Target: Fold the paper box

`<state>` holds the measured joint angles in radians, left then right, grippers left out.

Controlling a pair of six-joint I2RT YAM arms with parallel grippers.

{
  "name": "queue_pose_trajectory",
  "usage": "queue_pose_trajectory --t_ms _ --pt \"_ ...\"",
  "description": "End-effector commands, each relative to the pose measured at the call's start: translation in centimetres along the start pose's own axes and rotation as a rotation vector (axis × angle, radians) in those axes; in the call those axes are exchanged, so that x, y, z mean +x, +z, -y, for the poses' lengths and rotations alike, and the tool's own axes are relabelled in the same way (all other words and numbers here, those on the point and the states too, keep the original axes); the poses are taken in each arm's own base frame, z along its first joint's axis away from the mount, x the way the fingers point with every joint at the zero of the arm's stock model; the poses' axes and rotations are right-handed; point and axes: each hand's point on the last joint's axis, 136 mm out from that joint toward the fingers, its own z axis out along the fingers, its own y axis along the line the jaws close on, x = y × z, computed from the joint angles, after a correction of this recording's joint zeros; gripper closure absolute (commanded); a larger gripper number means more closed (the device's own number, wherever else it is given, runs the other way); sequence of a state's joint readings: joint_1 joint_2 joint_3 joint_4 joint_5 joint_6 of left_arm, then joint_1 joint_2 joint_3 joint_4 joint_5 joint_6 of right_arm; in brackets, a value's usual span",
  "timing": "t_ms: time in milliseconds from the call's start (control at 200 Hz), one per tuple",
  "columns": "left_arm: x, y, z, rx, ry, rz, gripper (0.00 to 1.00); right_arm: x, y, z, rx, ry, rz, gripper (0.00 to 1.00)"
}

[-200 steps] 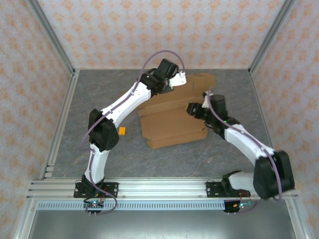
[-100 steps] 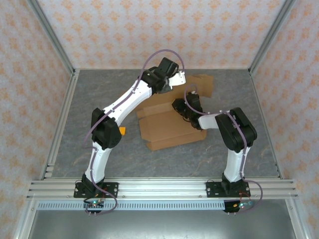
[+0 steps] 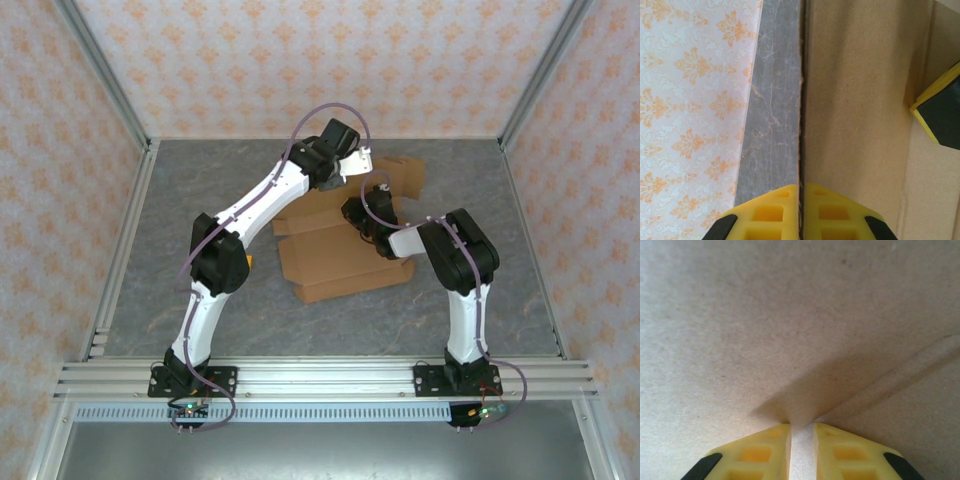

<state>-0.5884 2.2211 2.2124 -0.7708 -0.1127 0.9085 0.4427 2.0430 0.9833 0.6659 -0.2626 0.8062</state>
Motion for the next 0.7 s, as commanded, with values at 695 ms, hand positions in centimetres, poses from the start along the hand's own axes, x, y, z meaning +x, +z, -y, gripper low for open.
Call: queue_pose_trajectory --t_ms 695 --pt "0.7 1.6 1.0 -0.021 -0.028 -0.022 1.00 -1.5 -3.4 0.1 0.106 0.023 -0.081 0.69"
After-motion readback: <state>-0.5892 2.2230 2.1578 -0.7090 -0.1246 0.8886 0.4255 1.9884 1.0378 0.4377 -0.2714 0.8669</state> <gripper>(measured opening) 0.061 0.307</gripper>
